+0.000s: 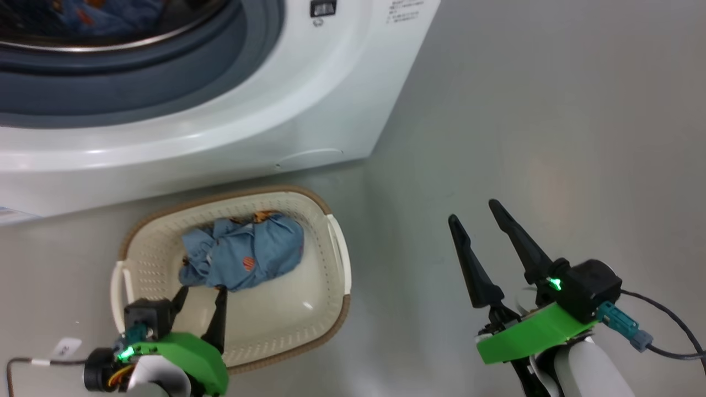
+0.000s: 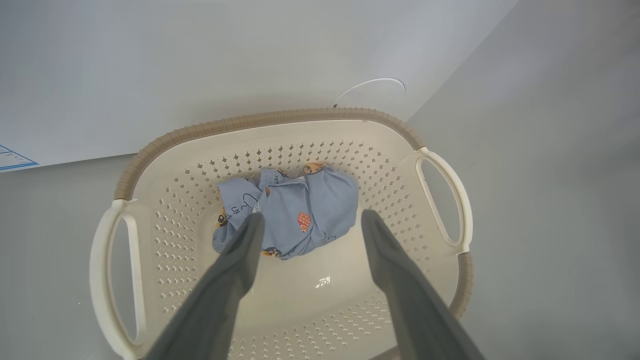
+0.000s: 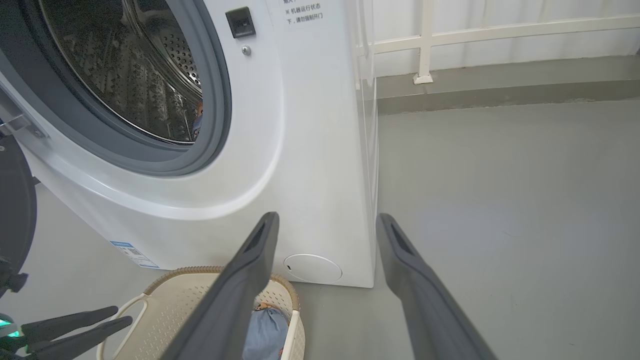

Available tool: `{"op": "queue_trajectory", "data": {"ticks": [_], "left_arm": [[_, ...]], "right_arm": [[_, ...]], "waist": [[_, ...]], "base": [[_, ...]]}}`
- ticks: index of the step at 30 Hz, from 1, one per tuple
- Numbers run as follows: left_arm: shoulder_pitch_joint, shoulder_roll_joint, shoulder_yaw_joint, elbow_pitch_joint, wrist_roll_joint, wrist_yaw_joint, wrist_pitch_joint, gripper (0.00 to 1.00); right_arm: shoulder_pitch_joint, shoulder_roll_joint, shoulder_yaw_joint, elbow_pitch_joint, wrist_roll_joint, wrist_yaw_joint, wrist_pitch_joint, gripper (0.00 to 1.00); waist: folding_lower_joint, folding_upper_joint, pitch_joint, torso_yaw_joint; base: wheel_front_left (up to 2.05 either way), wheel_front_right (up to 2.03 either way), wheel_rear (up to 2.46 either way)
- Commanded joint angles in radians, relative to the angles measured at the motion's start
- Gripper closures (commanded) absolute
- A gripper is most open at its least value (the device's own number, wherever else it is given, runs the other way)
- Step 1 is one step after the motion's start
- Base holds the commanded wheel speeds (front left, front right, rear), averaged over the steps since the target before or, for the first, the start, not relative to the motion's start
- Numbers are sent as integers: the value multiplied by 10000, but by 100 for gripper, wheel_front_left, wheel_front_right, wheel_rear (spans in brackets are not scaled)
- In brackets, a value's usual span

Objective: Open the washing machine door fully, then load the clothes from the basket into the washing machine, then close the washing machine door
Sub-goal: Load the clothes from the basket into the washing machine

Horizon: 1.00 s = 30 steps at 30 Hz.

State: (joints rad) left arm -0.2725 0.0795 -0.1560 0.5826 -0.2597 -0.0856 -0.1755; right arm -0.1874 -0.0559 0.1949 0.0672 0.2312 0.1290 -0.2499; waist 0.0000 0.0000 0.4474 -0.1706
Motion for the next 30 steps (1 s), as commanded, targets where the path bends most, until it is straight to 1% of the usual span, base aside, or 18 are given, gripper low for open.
{"op": "queue_trajectory", "data": {"ticks": [1, 6, 10, 13, 19, 25, 27, 30], "left_arm": [[-242, 203, 236, 7, -7, -71, 45, 0], [-985, 403, 81, 689, -101, -209, 418, 0], [-1583, 397, -24, 1318, -344, -297, 954, 0], [-2061, 441, -196, 1810, -316, -329, 1174, 0], [-3003, 574, -314, 2858, -315, -359, 1051, 0], [-4011, 855, -402, 3819, -255, -375, 877, 0], [-4498, 1072, -726, 4259, 51, -389, 720, 0], [-4960, 1176, -882, 4682, 113, -406, 612, 0]], "right_arm": [[-190, 53, 323, -297, 85, 17, -118, 0], [-563, 55, 539, -431, 293, 17, -118, 0], [-810, 55, 640, -501, 390, 17, -118, 0], [-956, 55, 665, -551, 415, 17, -118, 0], [-1137, 56, 787, -676, 385, 17, -118, 0], [-1062, 56, 641, -892, 335, 17, -118, 0], [-1021, 56, 595, -985, 319, 17, -118, 0], [-1014, 56, 603, -1106, 294, 17, -118, 0]], "waist": [[0, 0, 812, -565], [0, 0, 1515, -832], [0, 0, 1970, -929], [0, 0, 2247, -940], [0, 0, 2714, -969], [0, 0, 3231, -926], [0, 0, 3501, -934], [0, 0, 3772, -965]], "base": [[0, 0, 0], [0, 0, 0], [0, 0, 0], [0, 0, 0], [0, 0, 0], [0, 0, 0], [0, 0, 0], [0, 0, 0]]}}
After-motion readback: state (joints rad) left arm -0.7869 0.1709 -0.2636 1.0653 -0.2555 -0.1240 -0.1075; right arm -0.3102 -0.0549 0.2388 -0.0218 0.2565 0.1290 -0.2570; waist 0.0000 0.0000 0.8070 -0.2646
